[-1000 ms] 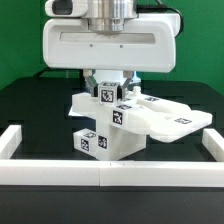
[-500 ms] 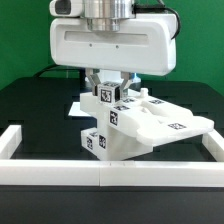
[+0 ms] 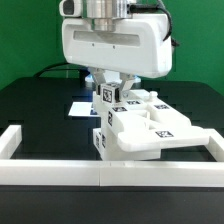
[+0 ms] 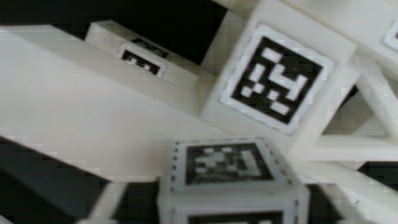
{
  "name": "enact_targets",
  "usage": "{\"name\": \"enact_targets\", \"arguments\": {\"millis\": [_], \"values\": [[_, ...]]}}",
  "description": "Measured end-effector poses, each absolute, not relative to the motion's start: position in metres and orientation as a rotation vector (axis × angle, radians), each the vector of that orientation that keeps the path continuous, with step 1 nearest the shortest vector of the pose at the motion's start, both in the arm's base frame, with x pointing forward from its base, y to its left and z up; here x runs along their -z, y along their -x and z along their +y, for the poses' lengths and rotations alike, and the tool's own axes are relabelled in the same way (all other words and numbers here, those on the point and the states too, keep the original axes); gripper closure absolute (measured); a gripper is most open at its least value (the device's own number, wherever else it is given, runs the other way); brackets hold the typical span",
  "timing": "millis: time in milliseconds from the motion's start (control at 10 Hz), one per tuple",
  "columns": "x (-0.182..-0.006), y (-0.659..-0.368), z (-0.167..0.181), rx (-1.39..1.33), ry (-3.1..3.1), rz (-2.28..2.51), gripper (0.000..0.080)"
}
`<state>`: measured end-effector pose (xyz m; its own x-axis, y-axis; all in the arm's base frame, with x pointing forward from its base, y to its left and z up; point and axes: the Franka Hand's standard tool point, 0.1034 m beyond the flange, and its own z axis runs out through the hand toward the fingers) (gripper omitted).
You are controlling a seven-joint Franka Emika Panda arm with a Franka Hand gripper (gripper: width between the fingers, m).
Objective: Assemble chair
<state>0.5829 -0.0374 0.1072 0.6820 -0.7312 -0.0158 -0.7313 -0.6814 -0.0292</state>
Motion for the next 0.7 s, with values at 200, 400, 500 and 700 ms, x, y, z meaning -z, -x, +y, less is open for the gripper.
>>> {"name": "enact_targets", "arguments": {"millis": [200,400,500,700], "values": [[-0.1069,-0.5822,-0.0365,-0.010,2.877,1.179,0.0221],[-0.1078,-0.5825,-0.0348,-0.004,2.969,0.928,0.0164],[-0.1078,-0.5826,-0.0334,-0.002,3.001,0.815,0.0154],[-0.1075,-0.5826,-0.0314,0.001,3.066,0.560,0.0151]]}}
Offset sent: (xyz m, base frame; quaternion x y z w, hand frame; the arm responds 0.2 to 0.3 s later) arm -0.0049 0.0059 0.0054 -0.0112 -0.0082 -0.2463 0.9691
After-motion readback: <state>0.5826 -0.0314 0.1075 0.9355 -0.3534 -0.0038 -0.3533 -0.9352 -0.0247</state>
